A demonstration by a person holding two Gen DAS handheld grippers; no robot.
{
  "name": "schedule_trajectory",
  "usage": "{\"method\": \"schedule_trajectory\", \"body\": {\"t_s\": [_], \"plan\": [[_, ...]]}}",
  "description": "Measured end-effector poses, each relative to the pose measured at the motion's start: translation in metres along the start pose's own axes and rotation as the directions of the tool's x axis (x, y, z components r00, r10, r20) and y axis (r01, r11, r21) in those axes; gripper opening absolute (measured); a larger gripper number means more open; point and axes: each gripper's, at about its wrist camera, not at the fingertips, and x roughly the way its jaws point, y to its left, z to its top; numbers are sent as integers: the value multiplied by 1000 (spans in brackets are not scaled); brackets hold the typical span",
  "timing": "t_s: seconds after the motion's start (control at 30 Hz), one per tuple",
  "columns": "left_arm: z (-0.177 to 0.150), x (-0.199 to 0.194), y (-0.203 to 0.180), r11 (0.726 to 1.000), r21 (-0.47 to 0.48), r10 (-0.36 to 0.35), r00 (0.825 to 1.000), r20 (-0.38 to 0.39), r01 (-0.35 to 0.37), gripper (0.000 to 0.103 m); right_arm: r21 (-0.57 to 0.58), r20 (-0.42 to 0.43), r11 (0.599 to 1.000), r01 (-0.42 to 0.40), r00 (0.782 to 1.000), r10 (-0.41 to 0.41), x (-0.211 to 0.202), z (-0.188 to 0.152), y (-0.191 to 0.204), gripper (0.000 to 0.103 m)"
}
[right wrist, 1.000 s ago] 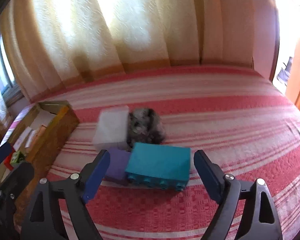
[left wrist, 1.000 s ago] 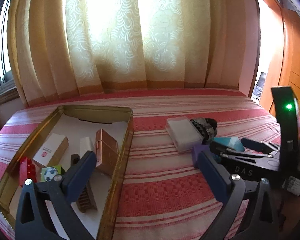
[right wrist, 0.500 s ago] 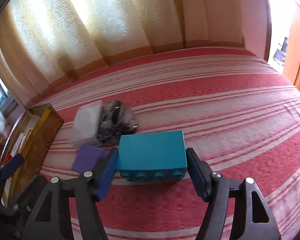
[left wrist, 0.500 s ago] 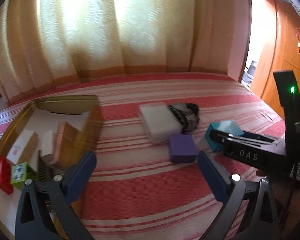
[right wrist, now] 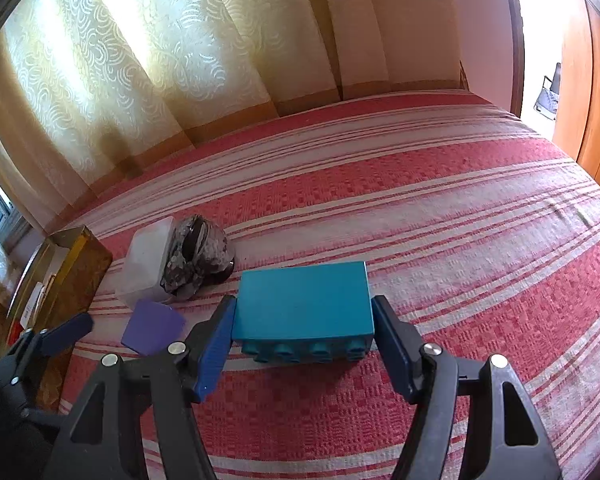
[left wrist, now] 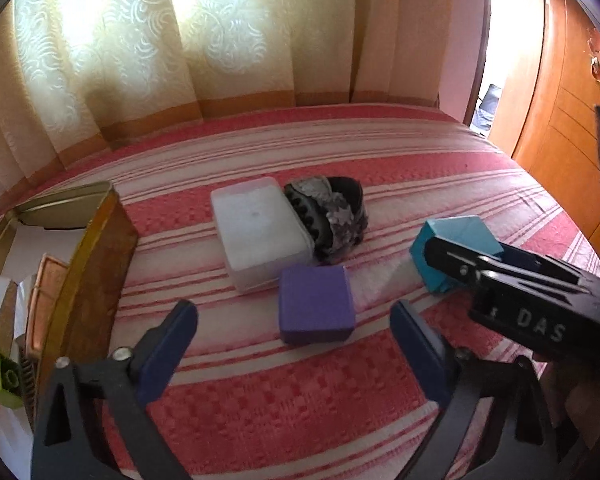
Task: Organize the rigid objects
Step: 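Grasp the teal block with the right tool while the left tool grasps the purple block, then lift the teal and purple blocks with both tools toward the tray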
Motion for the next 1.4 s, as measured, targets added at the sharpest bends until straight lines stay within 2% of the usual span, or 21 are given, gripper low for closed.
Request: {"method": "schedule_trajectory", "body": {"t_s": [0.1, 0.17, 0.23, 0.27, 0.3, 0.33, 0.47, 0.8, 0.97, 1.13, 1.4], "plan": [[1, 6, 0, 1000, 1, -25, 999, -33, 25, 82, 4, 1, 1000, -4, 1000, 4, 0, -1, -1, 69], [1, 12, 1, 999, -9, -50, 997, -63, 50, 64, -1, 0, 1000, 1, 1000, -1, 0, -1, 0, 69], [0, 11, -1, 999, 4, -51, 997, -60, 51, 59, -12, -3, 1000, 9, 1000, -9, 0, -1, 2, 69], [0, 10, -2, 998, 11, -53, 997, -58, 54, 47, -20, -5, 1000, 11, 1000, -12, 1, -1, 3, 69], [0, 10, -4, 998, 19, -54, 997, -56, 55, 41, -30, -8, 999, 15, 1000, -15, 2, -1, 5, 69], [-1, 9, -4, 998, 22, -55, 997, -53, 56, 40, -44, -11, 999, 20, 1000, -20, 2, -1, 8, 69], [-2, 7, 1, 998, 1, -65, 997, -51, 65, 40, -91, -57, 995, 39, 997, -44, 12, -1, 15, 71], [-1, 7, 10, 997, -38, -73, 997, -36, 72, 39, -73, -38, 995, 73, 996, -76, 8, -2, 10, 70], [-2, 2, 10, 998, -33, -57, 998, -9, 57, 39, -88, -24, 994, 62, 998, -64, 5, -2, 13, 68], [-4, -9, 13, 999, -35, -33, 999, 42, 34, 39, -144, 20, 986, 78, 997, -76, -2, -3, 25, 68], [-8, -29, 21, 998, -56, -10, 990, 140, 18, 39, -179, 111, 982, 53, 993, -34, -19, -5, 30, 68]]}}
